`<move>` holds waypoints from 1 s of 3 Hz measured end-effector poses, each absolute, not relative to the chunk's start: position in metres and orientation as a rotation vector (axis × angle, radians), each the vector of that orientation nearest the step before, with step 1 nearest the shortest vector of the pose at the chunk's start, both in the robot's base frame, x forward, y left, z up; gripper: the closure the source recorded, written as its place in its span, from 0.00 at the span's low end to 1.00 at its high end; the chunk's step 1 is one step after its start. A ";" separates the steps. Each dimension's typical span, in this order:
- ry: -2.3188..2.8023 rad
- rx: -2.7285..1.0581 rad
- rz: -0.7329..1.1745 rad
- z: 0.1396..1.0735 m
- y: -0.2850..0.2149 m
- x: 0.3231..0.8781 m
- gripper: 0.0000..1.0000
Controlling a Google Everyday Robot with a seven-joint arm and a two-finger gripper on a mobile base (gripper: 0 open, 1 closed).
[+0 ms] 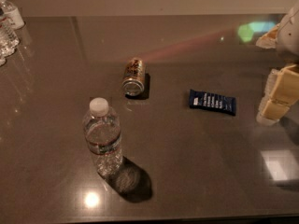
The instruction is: Pick rxbar blueberry
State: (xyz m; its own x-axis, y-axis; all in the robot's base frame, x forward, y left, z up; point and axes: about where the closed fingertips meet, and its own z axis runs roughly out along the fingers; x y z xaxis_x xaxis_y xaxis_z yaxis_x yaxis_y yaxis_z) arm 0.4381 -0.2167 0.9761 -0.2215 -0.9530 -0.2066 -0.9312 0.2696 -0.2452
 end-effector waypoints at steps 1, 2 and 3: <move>2.232 -1.725 -0.098 0.976 -0.217 0.438 0.00; 2.232 -1.722 -0.091 0.974 -0.216 0.441 0.00; 2.231 -1.696 -0.026 0.950 -0.214 0.464 0.00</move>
Offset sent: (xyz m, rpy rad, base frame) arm 0.0524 0.0031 -0.0559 0.1143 0.0457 -0.0158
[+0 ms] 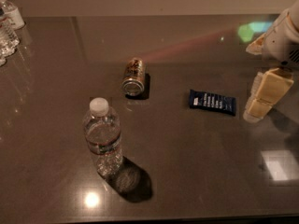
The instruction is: Pick rxbar blueberry
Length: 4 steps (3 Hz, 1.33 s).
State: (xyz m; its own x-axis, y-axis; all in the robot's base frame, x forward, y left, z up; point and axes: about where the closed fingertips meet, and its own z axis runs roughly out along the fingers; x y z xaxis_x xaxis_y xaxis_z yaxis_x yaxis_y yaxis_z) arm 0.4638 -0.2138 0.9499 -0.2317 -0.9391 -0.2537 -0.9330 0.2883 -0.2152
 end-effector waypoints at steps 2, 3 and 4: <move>2.249 -1.663 0.063 0.913 -0.213 0.494 0.00; 2.253 -1.646 0.105 0.897 -0.214 0.502 0.00; 2.254 -1.636 0.152 0.882 -0.213 0.507 0.00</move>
Offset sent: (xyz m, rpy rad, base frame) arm 0.0449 -0.0034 -0.0567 0.0902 0.0620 -0.0317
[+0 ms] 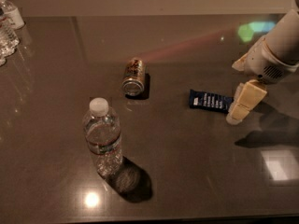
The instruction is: Pick rxbar blueberry
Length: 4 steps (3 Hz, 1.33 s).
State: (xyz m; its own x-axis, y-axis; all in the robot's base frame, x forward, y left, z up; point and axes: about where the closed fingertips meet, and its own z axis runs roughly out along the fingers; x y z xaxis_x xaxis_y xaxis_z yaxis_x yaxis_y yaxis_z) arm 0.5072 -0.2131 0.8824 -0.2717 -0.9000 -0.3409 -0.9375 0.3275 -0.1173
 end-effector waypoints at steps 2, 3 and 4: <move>2.269 -1.651 0.213 0.856 -0.205 0.519 0.00; 2.276 -1.689 0.236 0.836 -0.195 0.528 0.00; 2.277 -1.694 0.241 0.833 -0.193 0.529 0.00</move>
Offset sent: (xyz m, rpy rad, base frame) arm 0.0190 0.0118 -0.0419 0.0211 0.0715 0.0171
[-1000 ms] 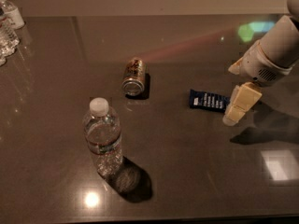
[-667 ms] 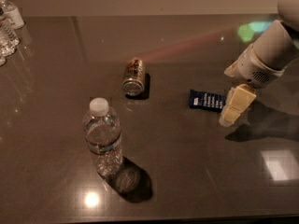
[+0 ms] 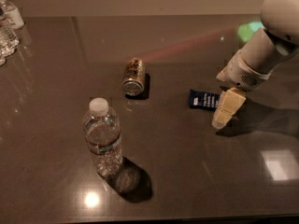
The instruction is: Pick rxbar blueberry
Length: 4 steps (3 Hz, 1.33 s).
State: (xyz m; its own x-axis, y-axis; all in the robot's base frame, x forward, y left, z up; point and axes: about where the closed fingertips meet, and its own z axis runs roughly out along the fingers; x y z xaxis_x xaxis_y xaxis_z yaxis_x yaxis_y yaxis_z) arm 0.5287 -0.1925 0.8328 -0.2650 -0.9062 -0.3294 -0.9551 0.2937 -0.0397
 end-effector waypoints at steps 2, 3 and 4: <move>2.275 -1.700 0.264 0.830 -0.186 0.528 0.41; 2.269 -1.694 0.278 0.831 -0.185 0.528 0.64; 2.256 -1.689 0.294 0.836 -0.183 0.527 0.88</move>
Offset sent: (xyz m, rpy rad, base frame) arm -0.0019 0.0081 -0.0003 0.0230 0.0136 0.0095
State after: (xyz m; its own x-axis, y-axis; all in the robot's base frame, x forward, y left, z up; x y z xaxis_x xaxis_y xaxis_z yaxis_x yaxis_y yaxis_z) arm 0.5271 -0.1829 0.8355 -0.2588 -0.8954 -0.3623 -0.9583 0.2850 -0.0198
